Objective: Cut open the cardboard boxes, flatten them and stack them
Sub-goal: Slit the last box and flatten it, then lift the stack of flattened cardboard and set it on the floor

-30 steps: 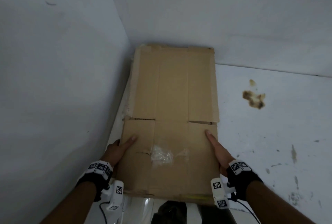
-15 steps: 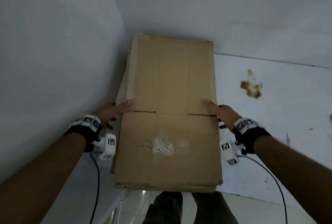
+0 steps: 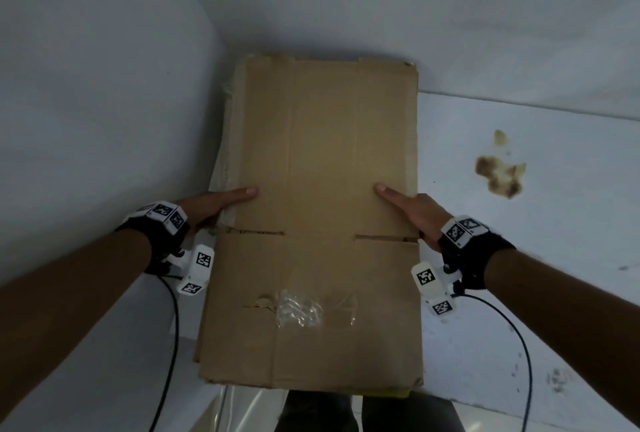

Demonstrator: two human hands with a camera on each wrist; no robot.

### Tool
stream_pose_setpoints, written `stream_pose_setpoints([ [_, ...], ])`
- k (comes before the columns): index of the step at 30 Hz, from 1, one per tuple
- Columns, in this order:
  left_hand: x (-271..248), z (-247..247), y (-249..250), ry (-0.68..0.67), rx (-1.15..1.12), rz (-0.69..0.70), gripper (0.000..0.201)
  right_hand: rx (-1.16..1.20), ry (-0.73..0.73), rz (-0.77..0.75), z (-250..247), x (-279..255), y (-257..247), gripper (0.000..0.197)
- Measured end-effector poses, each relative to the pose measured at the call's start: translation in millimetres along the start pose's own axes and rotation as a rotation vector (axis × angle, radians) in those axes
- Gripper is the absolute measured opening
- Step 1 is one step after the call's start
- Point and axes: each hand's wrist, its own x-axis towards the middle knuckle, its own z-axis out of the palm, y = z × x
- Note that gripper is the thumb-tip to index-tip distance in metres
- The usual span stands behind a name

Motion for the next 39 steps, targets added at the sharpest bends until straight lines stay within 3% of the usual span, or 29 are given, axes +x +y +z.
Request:
stream_pose_setpoints([
  [6,-7.5,11.3,-0.9,-0.018,-0.153,0.122,0.115,0.146,-0.178,0.001,-0.9,-8.5,-4.0,0.098],
  [9,-18.0,17.8,-5.4,0.025,-0.260,0.231,0.117,0.174,-0.139,-0.053,2.7,-20.1,-2.1,0.093],
  [11,-27.4,24.6,-6.4,0.049,-0.282,0.288,0.103,0.161,-0.070,-0.096,3.0,-24.0,2.1,0.105],
  [14,-41.3,37.6,-3.7,0.080,-0.313,0.351,0.066,0.103,-0.031,-0.094,-5.1,-25.6,6.7,0.121],
  [19,-72.4,56.6,2.6,0.163,-0.269,0.462,0.103,0.195,-0.082,-0.108,-21.8,-37.3,17.9,0.106],
  [21,-94.2,64.2,6.7,0.207,-0.260,0.526,0.108,0.266,-0.084,-0.134,-25.8,-47.3,21.6,0.102],
  [23,-120.9,73.8,14.4,0.226,-0.238,0.595,0.106,0.325,-0.078,-0.174,-27.0,-70.5,18.2,0.085],
  [26,-171.3,86.8,28.8,0.204,-0.196,0.721,0.076,0.423,-0.074,-0.267,-38.6,-106.0,14.5,0.062],
  [29,-208.3,94.0,35.9,0.185,-0.165,0.838,0.057,0.554,-0.071,-0.361,-52.7,-144.3,17.6,0.076],
  [31,-217.2,91.1,43.1,0.148,-0.151,0.891,0.078,0.620,-0.040,-0.416,-59.3,-156.7,16.7,0.089],
  [32,-229.6,100.7,44.6,0.147,-0.147,0.919,0.087,0.663,-0.023,-0.451,-70.8,-175.7,23.4,0.085],
  [33,-251.9,119.1,52.0,0.123,-0.113,0.974,0.089,0.682,0.001,-0.527,-93.0,-208.5,31.1,0.075],
  [36,-264.5,133.0,59.4,0.047,-0.108,0.988,0.077,0.661,-0.027,-0.561,-113.6,-232.3,32.1,0.054],
  [39,-278.9,175.1,72.7,-0.026,-0.038,1.051,0.084,0.656,0.001,-0.643,-166.9,-273.1,57.3,0.052],
])
